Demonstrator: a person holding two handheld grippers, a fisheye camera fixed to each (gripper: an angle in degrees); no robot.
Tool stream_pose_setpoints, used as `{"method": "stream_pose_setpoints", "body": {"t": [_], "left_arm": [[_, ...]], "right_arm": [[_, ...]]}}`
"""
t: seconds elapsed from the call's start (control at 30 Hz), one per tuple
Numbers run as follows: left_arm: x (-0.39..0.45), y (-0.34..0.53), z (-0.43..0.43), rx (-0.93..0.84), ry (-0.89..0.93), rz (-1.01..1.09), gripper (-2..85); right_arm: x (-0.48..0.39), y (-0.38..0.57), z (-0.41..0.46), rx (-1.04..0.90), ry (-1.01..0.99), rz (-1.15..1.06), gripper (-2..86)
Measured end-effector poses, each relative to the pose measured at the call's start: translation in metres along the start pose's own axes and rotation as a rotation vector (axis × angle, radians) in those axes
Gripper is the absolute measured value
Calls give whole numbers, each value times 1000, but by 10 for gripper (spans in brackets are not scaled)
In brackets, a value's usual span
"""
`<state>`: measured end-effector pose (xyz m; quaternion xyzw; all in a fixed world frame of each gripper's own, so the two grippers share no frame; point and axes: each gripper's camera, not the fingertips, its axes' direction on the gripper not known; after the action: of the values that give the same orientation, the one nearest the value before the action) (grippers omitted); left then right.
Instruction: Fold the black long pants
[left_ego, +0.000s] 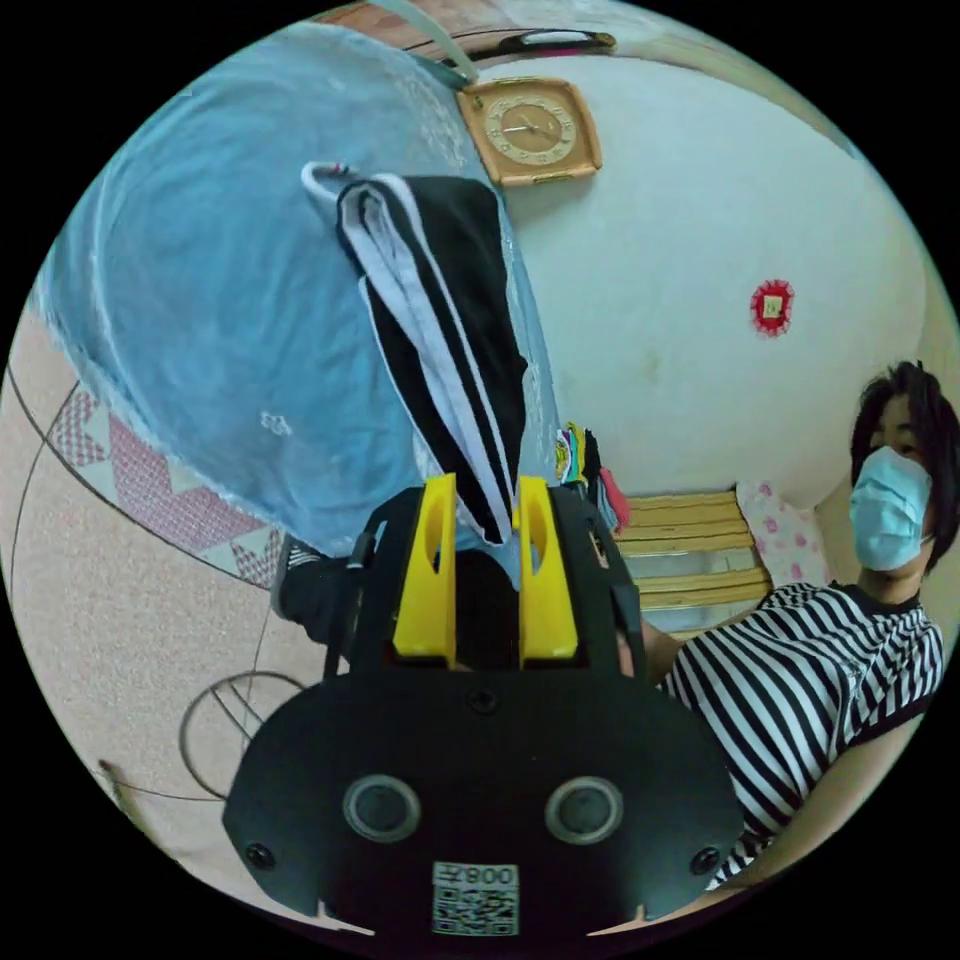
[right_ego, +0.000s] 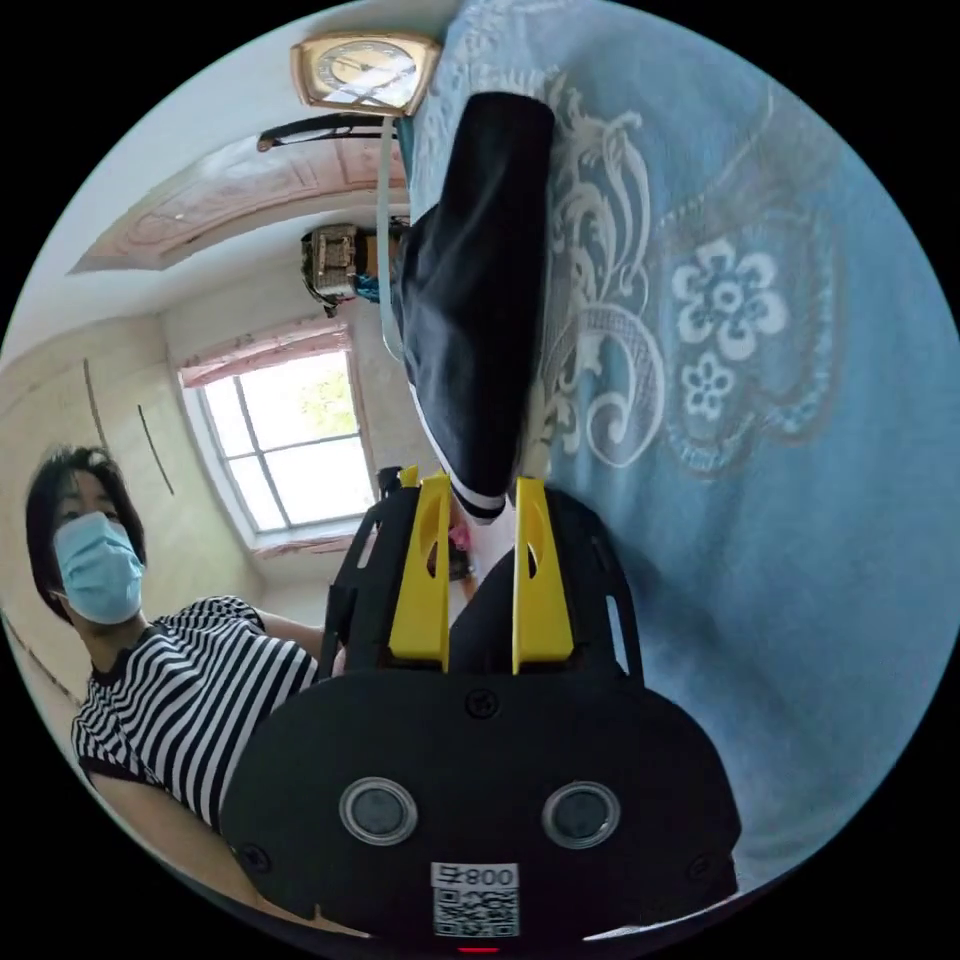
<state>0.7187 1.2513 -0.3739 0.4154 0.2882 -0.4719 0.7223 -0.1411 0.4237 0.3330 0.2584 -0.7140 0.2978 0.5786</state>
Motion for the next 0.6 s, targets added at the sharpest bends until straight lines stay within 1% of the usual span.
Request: {"method": "stream_pose_setpoints", "body": {"t": [0.07,0.13,0.27,0.33,0.4,0.47,0.6], "left_arm": [[-9,2,4,-13,57,-40,116],[-15,1,8,-21,107,-67,125],[-23,-7,19,-43,198,-94,132],[-27,-12,24,-42,242,-107,121],[-33,-15,23,-11,268,-135,74],[-38,-15,21,11,289,-159,56],[-37,-15,12,43,274,-147,43]], "right_arm": [[1,-6,7,-6,-98,7,78],[-3,-10,6,-5,-140,11,73],[-22,-8,-4,-14,-150,-8,63],[-29,-6,-10,-14,-148,-15,62],[-36,-3,-15,-20,-139,-23,63],[-41,4,-24,-11,-139,-23,72],[-45,21,-40,32,-143,6,104]]}}
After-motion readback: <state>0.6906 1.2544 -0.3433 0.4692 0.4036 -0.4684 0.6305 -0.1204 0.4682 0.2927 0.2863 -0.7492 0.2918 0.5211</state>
